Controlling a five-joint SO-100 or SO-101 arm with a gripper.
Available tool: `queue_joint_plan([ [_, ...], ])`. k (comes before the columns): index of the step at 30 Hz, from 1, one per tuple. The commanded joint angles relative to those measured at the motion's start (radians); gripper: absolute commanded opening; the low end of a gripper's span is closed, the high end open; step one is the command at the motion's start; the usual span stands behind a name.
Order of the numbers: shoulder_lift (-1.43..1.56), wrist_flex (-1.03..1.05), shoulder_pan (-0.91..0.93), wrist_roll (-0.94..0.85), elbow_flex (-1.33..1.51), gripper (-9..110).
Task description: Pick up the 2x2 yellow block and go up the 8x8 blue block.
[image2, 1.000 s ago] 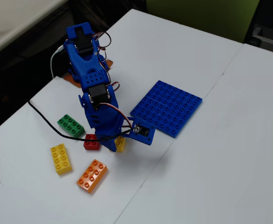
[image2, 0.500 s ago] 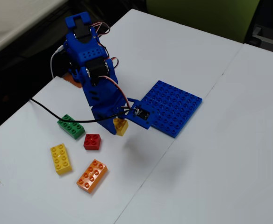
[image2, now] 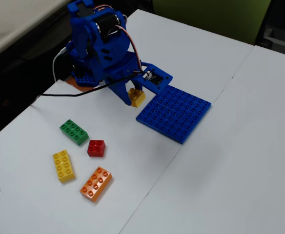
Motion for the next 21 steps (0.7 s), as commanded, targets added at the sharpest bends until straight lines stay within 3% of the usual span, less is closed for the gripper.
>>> queue_joint_plan([
  [1,0.058,0.008,-0.057,0.107,-0.052,0],
  [21,-0.083,0.018,-0.325,0.396,-0.106,0],
])
